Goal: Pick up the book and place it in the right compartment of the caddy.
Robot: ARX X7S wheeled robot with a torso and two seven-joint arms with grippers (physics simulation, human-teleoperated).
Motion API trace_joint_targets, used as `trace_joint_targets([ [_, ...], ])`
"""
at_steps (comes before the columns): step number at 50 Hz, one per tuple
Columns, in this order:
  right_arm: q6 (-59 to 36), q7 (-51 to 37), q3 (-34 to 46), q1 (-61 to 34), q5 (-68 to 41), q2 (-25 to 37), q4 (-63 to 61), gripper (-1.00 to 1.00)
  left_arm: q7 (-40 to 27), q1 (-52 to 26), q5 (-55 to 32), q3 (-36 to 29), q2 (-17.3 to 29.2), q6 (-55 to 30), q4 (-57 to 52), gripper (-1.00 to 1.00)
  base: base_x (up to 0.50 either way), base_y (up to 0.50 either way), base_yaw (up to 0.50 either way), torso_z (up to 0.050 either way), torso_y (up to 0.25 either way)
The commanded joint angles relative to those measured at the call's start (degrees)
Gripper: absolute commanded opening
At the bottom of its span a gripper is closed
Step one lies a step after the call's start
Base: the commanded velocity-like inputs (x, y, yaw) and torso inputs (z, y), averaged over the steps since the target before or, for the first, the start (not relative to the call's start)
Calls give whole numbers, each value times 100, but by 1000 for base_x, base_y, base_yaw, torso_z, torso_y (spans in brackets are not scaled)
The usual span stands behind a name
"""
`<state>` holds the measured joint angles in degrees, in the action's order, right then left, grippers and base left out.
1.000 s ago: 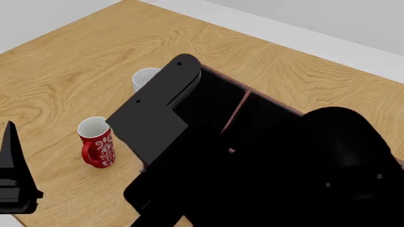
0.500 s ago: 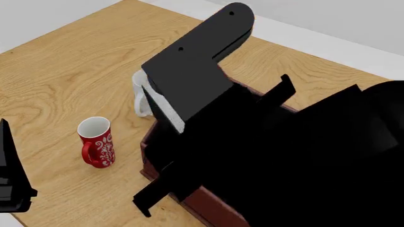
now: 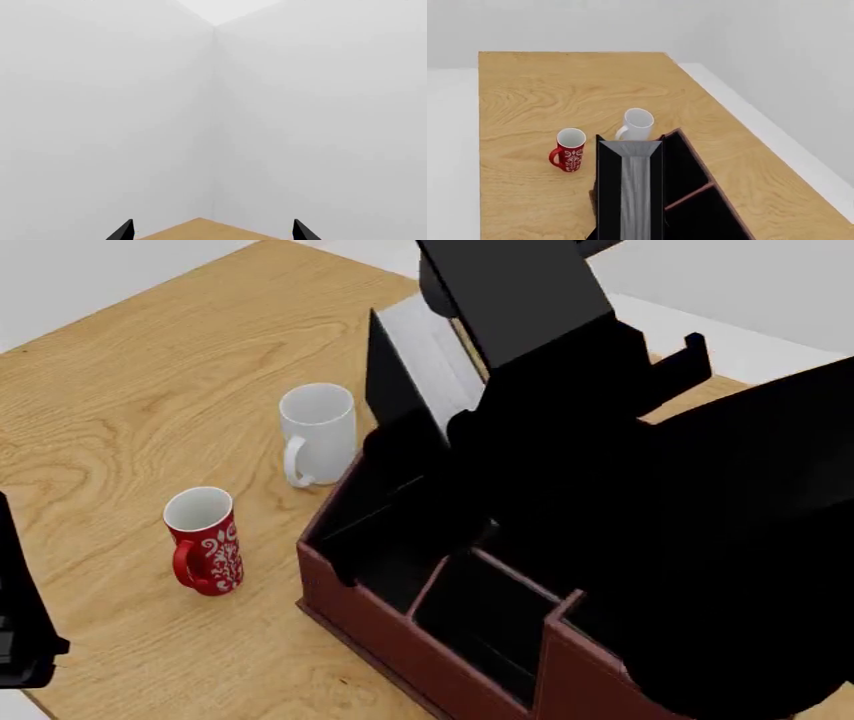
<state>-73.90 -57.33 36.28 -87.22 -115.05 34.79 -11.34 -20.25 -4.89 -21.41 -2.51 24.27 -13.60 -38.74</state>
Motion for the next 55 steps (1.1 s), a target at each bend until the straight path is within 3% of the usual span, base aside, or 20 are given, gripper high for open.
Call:
trace_joint_targets([
  [1, -29, -81, -74, -425, 65, 90, 450, -100, -15, 2, -51, 34, 23, 1, -13, 100, 0, 0, 0, 0, 0],
  [18, -294, -390, 503, -1126, -137, -12, 1619, -100, -22, -30, -80, 30, 30, 31, 62, 100, 0, 0, 0, 0, 1],
  [55, 242, -2575, 1682, -1958, -2578, 1237, 1427, -100, -22, -19, -368, 152, 128, -20, 69, 100, 0, 0, 0, 0, 1],
])
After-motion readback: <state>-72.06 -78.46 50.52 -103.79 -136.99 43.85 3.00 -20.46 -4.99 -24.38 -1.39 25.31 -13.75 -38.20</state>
